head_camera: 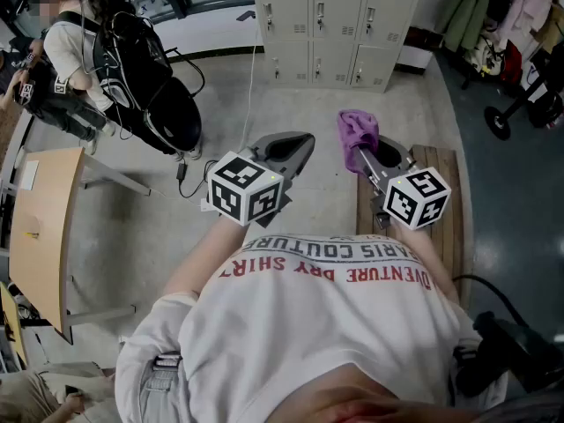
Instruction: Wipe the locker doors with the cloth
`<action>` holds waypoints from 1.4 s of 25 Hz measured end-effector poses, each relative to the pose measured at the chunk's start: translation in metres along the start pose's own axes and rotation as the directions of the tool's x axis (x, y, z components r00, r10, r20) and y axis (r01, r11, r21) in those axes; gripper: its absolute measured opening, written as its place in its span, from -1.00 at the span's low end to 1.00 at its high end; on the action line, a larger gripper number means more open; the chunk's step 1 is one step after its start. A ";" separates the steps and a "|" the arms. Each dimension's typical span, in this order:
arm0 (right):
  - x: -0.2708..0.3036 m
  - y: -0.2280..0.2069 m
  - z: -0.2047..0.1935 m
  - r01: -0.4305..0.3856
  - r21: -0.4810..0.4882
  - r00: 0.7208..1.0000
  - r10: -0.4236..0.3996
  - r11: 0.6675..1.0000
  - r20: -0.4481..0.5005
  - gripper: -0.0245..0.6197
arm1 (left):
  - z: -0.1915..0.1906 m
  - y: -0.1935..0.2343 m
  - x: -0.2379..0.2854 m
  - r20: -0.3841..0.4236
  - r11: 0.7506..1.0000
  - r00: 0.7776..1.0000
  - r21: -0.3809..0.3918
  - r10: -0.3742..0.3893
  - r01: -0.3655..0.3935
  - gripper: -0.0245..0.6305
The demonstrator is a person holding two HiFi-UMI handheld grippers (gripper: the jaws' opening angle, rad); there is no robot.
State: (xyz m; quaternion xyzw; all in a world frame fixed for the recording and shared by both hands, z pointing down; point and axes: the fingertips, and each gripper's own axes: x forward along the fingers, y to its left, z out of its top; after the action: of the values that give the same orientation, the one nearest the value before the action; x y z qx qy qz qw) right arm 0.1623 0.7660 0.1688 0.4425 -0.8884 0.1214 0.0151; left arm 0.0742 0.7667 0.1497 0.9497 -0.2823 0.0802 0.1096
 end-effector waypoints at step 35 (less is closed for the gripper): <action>0.041 -0.047 -0.021 -0.021 0.123 1.000 0.020 0.992 0.007 -0.73 | -0.020 0.048 0.032 -0.027 0.998 0.999 -0.053 0.026 -0.028 -0.92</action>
State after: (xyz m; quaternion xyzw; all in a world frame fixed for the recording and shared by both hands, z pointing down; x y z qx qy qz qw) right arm 0.1727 0.7118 0.2044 0.4338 -0.8838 0.1747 -0.0158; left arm 0.0717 0.7159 0.1834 0.9414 -0.2957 0.0863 0.1376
